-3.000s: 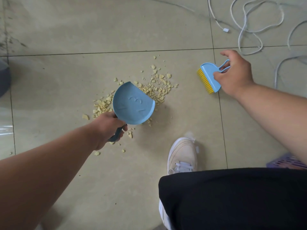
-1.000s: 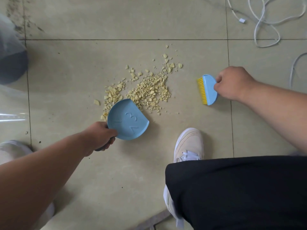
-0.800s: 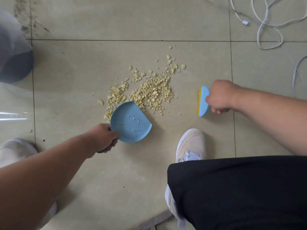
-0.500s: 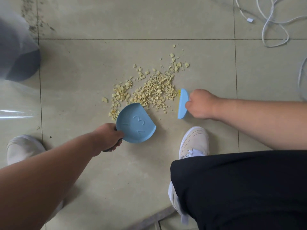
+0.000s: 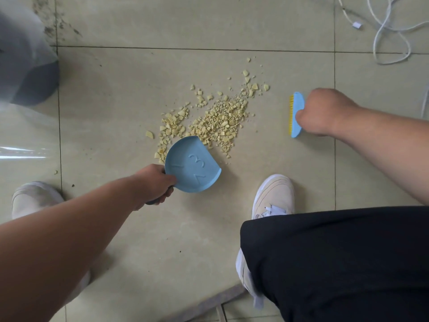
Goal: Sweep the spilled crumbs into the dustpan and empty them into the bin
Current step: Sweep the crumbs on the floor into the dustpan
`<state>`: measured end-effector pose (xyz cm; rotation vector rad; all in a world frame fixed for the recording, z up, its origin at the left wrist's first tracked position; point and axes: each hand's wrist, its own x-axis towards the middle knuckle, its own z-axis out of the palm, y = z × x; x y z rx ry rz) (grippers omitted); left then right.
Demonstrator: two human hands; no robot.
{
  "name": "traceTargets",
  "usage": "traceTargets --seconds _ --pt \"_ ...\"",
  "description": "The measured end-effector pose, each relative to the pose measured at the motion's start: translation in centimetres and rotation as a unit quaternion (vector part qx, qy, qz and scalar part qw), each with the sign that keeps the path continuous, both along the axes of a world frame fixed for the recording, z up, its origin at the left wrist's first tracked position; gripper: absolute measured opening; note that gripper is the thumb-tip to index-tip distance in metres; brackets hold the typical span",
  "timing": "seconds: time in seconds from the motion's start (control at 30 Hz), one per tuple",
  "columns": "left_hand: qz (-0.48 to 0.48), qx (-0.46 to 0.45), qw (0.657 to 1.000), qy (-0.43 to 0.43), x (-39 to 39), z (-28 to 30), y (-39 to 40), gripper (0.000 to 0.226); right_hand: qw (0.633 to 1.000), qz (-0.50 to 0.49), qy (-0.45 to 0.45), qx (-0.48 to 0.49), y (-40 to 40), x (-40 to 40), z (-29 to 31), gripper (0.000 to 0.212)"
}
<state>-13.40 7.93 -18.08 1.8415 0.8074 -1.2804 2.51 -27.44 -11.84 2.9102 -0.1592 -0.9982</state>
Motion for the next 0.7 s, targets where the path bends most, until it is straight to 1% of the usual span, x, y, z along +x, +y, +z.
traceTargets --seconds 0.07,0.13,0.17,0.23,0.3,0.4,0.5,0.6,0.7 --pt "0.004 0.006 1.000 0.005 0.0 0.0 0.0 0.015 0.999 0.031 0.009 -0.037 0.3 -0.8 -0.2 0.009" --pt "-0.001 0.011 1.000 0.009 -0.1 0.0 -0.2 0.016 0.998 0.056 0.017 -0.038 1.2 -2.1 -0.9 0.032" --pt "-0.006 0.012 1.000 0.009 -0.1 0.0 -0.4 0.016 0.997 0.073 0.021 -0.017 1.8 -2.7 -1.3 0.033" --pt "-0.011 0.009 1.000 0.010 -0.2 0.1 -0.8 0.016 0.992 0.122 0.017 0.035 2.8 -3.6 -2.6 0.012" --pt "-0.008 0.002 1.000 0.009 -0.2 0.2 -1.2 0.016 0.986 0.147 0.014 0.081 3.4 -3.9 -3.2 0.027" --pt "-0.004 -0.007 1.000 0.002 0.0 0.3 -1.7 0.017 0.983 0.123 -0.021 0.136 3.2 -3.1 -3.2 0.031" --pt "0.013 -0.014 1.000 -0.007 0.6 0.2 -2.2 0.015 0.983 0.063 -0.084 0.151 1.5 -1.1 -3.0 0.031" --pt "0.032 -0.020 0.999 -0.012 1.8 0.2 -2.7 0.014 0.982 0.030 -0.144 0.116 -0.7 1.1 -2.8 0.021" --pt "0.040 -0.022 0.999 -0.024 3.7 0.4 -3.3 0.016 0.976 0.075 -0.205 0.015 -2.5 2.9 -2.7 0.020"
